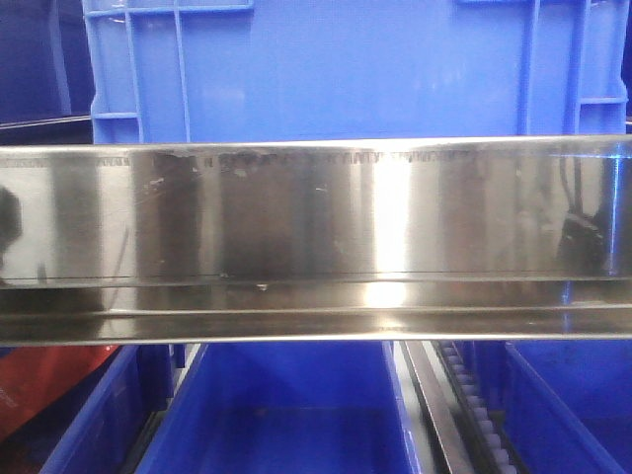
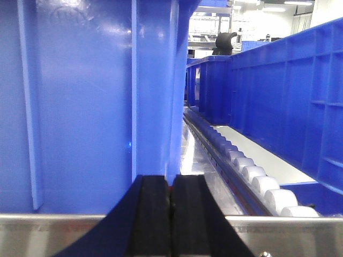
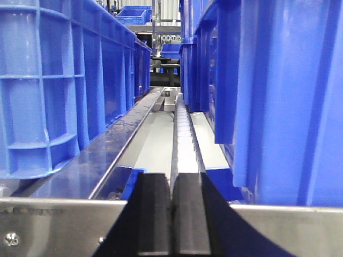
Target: Place cylindrical capacitor in blue bin on shelf
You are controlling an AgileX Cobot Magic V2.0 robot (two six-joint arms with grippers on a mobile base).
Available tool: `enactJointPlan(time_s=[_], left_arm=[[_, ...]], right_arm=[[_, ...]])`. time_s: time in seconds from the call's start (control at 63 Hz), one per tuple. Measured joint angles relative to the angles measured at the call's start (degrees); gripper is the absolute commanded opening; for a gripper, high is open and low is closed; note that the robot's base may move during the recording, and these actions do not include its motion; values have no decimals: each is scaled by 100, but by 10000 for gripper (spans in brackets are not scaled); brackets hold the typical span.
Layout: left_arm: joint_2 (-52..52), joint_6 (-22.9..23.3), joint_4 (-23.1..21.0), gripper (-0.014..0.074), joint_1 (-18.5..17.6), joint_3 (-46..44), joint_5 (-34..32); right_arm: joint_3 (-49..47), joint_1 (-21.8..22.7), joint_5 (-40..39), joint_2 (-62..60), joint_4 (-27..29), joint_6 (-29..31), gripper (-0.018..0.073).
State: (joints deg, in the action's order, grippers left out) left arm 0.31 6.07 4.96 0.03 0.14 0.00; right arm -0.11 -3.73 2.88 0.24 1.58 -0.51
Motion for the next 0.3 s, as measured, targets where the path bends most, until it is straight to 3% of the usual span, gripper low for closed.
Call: enactJointPlan(time_s=[0.301], left_arm=[[0, 0, 0, -111, 0, 0, -32]], right_arm=[[0, 0, 0, 0, 0, 0, -167]])
